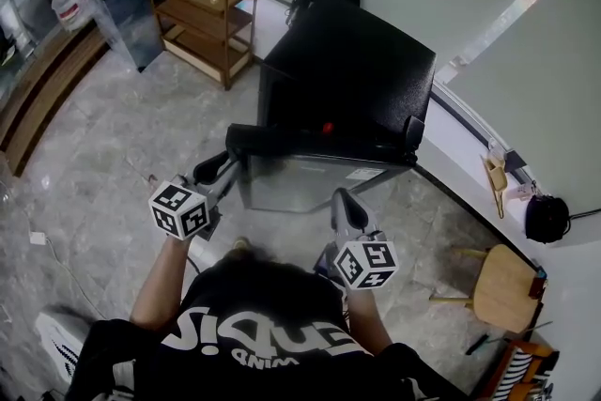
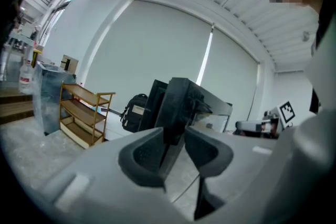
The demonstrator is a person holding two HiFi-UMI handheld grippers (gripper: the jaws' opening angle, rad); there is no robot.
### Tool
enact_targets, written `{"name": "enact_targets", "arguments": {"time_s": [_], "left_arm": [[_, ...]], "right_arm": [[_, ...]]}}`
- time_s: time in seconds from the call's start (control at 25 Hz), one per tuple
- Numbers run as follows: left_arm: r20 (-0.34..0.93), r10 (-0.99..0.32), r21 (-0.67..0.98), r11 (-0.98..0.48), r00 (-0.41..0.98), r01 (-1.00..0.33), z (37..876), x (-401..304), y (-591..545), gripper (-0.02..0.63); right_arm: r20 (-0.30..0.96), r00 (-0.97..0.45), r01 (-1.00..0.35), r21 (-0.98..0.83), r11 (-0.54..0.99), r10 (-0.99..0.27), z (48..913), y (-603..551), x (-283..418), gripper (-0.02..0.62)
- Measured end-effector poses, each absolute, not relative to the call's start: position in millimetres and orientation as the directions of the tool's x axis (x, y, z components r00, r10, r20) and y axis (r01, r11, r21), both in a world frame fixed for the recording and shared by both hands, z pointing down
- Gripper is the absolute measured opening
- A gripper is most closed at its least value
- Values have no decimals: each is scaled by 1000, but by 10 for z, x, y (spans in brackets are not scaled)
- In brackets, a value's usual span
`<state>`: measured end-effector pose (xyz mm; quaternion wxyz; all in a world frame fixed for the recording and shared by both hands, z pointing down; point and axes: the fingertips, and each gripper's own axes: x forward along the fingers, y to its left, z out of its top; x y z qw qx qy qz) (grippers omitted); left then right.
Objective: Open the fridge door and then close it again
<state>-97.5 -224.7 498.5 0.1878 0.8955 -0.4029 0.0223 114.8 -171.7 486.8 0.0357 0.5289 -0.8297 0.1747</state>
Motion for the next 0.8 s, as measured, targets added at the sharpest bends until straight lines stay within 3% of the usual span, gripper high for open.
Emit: {"name": "enact_targets", "arguments": {"time_s": [0.8], "left_arm": [[224, -713, 328, -587, 664, -740, 4969, -942, -1647, 106]], "right_arm": [[236, -437, -889, -259, 378, -868, 4848, -1548, 1155, -3]]}}
